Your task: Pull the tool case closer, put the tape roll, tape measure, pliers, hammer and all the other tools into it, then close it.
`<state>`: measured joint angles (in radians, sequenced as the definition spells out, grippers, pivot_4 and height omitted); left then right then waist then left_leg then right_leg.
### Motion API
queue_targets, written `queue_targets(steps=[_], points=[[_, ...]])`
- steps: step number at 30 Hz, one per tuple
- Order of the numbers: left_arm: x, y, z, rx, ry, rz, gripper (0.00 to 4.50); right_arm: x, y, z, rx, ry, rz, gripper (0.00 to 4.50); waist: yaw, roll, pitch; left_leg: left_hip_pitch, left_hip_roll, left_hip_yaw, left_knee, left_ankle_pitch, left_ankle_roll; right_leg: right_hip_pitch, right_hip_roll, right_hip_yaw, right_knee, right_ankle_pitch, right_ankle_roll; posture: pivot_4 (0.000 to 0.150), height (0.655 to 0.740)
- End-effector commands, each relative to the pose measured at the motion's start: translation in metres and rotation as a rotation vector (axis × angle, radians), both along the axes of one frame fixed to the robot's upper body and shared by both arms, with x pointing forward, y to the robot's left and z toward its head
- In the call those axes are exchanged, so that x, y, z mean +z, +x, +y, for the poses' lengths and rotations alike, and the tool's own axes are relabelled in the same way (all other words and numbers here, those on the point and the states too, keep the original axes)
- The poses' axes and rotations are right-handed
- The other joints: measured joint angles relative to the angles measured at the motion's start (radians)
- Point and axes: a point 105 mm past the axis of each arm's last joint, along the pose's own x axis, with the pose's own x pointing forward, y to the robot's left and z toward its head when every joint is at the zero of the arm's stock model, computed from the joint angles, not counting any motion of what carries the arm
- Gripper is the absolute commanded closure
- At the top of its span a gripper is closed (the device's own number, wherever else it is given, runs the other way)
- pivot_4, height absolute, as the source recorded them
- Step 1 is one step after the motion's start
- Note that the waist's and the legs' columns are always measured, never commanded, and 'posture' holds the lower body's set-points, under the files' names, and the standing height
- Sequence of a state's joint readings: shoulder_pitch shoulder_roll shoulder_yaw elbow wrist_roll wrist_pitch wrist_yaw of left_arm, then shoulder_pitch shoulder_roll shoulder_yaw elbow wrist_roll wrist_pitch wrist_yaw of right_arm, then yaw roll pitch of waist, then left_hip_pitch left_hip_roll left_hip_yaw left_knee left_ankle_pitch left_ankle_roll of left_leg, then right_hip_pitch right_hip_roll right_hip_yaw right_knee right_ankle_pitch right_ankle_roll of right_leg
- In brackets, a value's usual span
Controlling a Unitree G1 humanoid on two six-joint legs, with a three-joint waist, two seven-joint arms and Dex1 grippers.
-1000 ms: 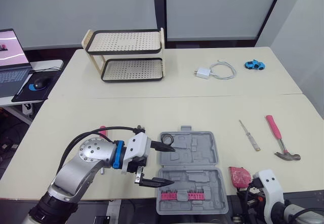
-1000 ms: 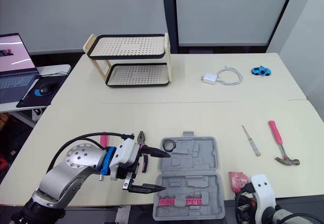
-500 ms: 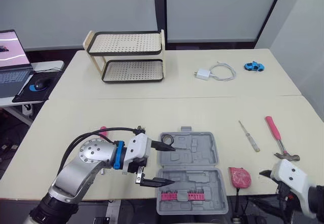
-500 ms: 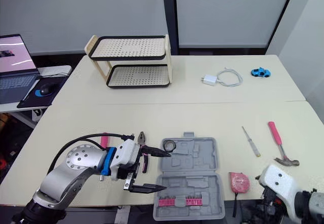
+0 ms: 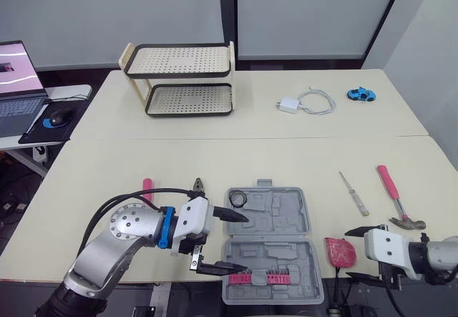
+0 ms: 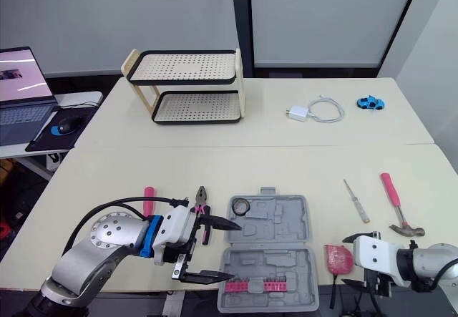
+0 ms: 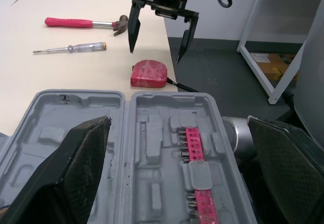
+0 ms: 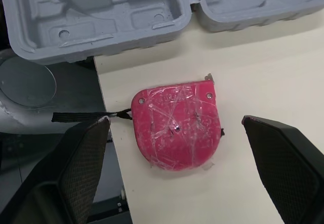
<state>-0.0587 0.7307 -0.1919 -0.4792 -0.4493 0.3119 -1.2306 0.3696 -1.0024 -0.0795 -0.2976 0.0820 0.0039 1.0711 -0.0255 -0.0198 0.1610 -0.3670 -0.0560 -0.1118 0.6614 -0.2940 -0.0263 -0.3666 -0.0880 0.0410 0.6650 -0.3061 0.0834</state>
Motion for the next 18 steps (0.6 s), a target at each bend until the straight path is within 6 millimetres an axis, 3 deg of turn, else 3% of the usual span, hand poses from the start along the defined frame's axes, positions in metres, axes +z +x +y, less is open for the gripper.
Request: queue_targets(steps=[1,8,18], points=[[0.008,-0.004,-0.001,-0.026,-0.010,-0.041,0.00,-0.004,0.002,0.001,0.055,-0.001,-0.031,0.01,0.000,0.000,0.000,0.000,0.000,0.000,0.000,0.000,0.000,0.000,0.000,0.000,0.000,0.000,0.000,0.150,0.7400],[0.006,-0.007,0.000,-0.036,-0.006,-0.039,0.00,-0.016,0.004,-0.011,0.062,-0.024,-0.037,0.01,0.000,0.000,0.000,0.000,0.000,0.000,0.000,0.000,0.000,0.000,0.000,0.000,0.000,0.000,0.000,0.150,0.7400],[0.009,-0.004,-0.001,-0.053,0.008,-0.046,0.00,-0.020,0.014,-0.011,0.051,-0.006,-0.027,0.01,0.000,0.000,0.000,0.000,0.000,0.000,0.000,0.000,0.000,0.000,0.000,0.000,0.000,0.000,0.000,0.150,0.7400]])
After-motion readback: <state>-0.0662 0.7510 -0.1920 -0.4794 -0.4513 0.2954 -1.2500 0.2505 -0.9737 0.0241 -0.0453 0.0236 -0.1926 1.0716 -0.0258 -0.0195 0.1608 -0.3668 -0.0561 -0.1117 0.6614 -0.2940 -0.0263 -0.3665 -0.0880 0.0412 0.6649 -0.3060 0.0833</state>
